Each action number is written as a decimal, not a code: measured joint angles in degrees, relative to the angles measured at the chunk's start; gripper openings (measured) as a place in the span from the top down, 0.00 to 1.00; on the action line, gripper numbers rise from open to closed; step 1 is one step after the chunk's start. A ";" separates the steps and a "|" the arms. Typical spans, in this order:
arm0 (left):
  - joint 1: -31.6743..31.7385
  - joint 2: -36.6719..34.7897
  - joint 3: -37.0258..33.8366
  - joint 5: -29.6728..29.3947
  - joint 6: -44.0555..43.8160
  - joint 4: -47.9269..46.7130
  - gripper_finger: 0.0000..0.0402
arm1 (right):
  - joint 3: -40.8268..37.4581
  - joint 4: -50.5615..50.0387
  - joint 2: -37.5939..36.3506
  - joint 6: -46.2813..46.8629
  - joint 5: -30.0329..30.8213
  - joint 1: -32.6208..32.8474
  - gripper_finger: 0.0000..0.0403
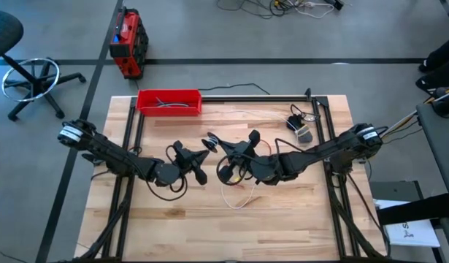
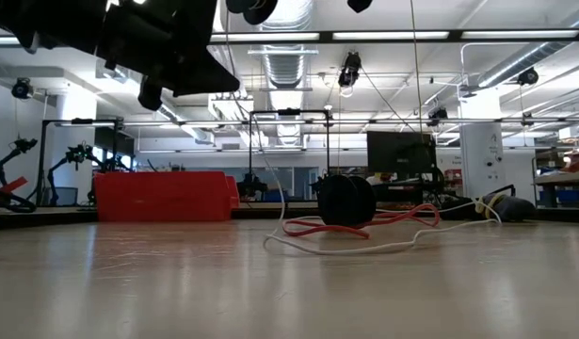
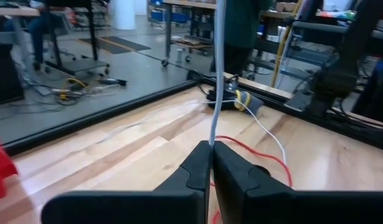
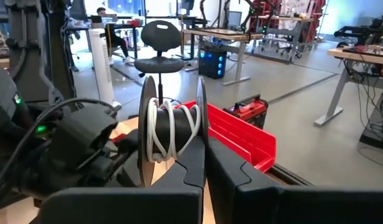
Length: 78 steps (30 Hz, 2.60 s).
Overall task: Coil cords
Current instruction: Coil the white wire onto the black spool
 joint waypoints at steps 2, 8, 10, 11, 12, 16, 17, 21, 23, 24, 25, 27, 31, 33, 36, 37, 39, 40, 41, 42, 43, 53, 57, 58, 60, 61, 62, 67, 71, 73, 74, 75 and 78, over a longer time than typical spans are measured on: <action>0.18 0.00 -0.02 1.17 -0.25 0.01 0.99 | 0.10 0.08 0.00 0.00 -0.11 -0.02 1.00; 0.70 0.04 0.91 6.09 -0.37 0.44 1.00 | 0.20 0.02 1.42 -0.28 -0.63 -1.57 1.00; 0.90 0.65 1.92 7.67 -0.36 0.52 1.00 | 0.30 -0.03 2.57 0.02 -2.25 -2.30 1.00; 0.90 1.14 2.41 8.10 -0.19 0.41 1.00 | 0.42 -0.05 3.24 0.04 -2.99 -2.66 1.00; 0.98 1.74 3.06 9.00 -0.14 0.25 1.00 | 0.55 -0.17 3.88 0.03 -3.12 -2.90 1.00; 1.01 4.96 5.77 12.29 0.11 0.02 1.00 | 1.22 -0.66 6.25 0.00 -4.92 -3.54 1.00; 1.01 5.67 6.34 12.82 0.31 -0.22 1.00 | 1.23 -0.82 6.43 0.00 -5.52 -3.62 1.00; 0.86 6.78 7.72 13.89 0.10 -1.38 1.00 | 1.28 -6.43 6.43 1.08 -5.48 -3.58 1.00; 0.85 6.61 8.30 15.05 0.51 -1.39 1.00 | 1.28 -10.05 6.43 2.34 -5.53 -3.58 1.00; 0.85 6.58 8.61 15.19 0.70 -1.44 1.00 | 1.28 -11.39 6.43 2.88 -5.53 -3.58 1.00; 0.83 6.47 8.78 15.23 0.96 -1.47 1.00 | 1.28 -12.63 6.43 3.27 -5.53 -3.58 1.00; 0.83 6.16 9.11 15.61 1.46 -1.57 1.00 | 1.28 -14.63 6.38 4.06 -5.82 -3.52 1.00; 0.83 5.22 9.46 17.83 1.81 -2.94 1.00 | 1.28 -18.13 6.10 4.22 -7.56 -3.42 1.00; 0.75 3.99 9.57 19.32 1.00 -5.28 1.00 | 1.28 -20.81 5.35 4.91 -9.82 -3.41 1.00; -0.13 0.65 9.57 21.01 0.00 -8.99 1.00 | 1.28 -26.21 4.12 6.13 -12.24 -3.33 1.00; -0.62 -0.80 9.57 21.14 0.06 -10.53 1.00 | 1.28 -28.25 3.64 6.60 -13.16 -3.24 1.00; -1.30 -3.76 9.57 21.14 0.39 -14.20 1.00 | 1.28 -31.18 3.03 7.20 -15.18 -3.11 1.00; -1.50 -5.25 9.57 21.20 0.49 -16.14 1.00 | 1.28 -32.26 2.58 7.28 -16.63 -2.99 1.00; -1.59 -6.71 9.57 21.22 0.54 -18.20 1.00 | 1.28 -33.29 2.30 7.32 -18.15 -2.94 1.00; -1.60 -8.13 9.57 21.29 0.62 -19.89 1.00 | 1.29 -33.46 2.04 7.19 -19.89 -2.91 1.00; -1.66 -9.58 9.57 21.52 0.66 -22.10 1.00 | 1.32 -33.44 1.78 6.70 -21.82 -2.90 1.00; -1.81 -13.96 8.38 30.98 0.93 -33.29 1.00 | 1.23 -33.02 -2.28 4.61 -29.17 -2.12 1.00; -1.97 -11.68 8.31 30.81 2.59 -32.01 1.00 | 1.17 -30.44 -5.04 3.82 -32.45 -2.12 1.00; -1.97 -10.93 8.36 30.17 3.11 -31.45 1.00 | 1.14 -29.95 -5.61 3.45 -33.81 -2.14 1.00; -1.97 -9.75 8.44 29.07 4.44 -30.00 1.00 | 1.10 -28.55 -6.40 3.37 -35.71 -2.23 1.00; -1.97 -9.13 8.44 28.91 5.33 -28.69 1.00 | 1.05 -28.51 -6.84 3.35 -36.13 -2.23 1.00; -1.99 -8.55 8.44 28.79 6.31 -27.05 1.00 | 1.04 -28.33 -7.17 3.38 -36.54 -2.23 1.00; -2.05 -7.30 8.09 28.15 10.62 -23.45 0.96 | 1.11 -27.24 -7.83 3.65 -37.29 -2.10 1.00; -2.13 -7.99 8.07 27.99 10.81 -23.47 0.91 | 1.23 -27.10 -7.96 3.53 -37.31 -2.05 1.00; -2.23 -8.15 8.05 27.99 10.30 -24.85 0.87 | 1.23 -27.06 -8.06 3.50 -37.27 -2.08 1.00; -2.23 -8.15 8.04 27.98 9.83 -25.28 0.85 | 1.23 -26.91 -8.22 3.50 -37.20 -2.08 1.00; -2.25 -8.17 8.02 27.99 9.30 -25.38 0.83 | 1.23 -26.77 -8.54 3.45 -37.07 -2.08 1.00; -2.32 -8.15 8.02 27.97 8.16 -25.26 0.78 | 1.23 -24.03 -9.02 2.62 -37.00 -2.08 1.00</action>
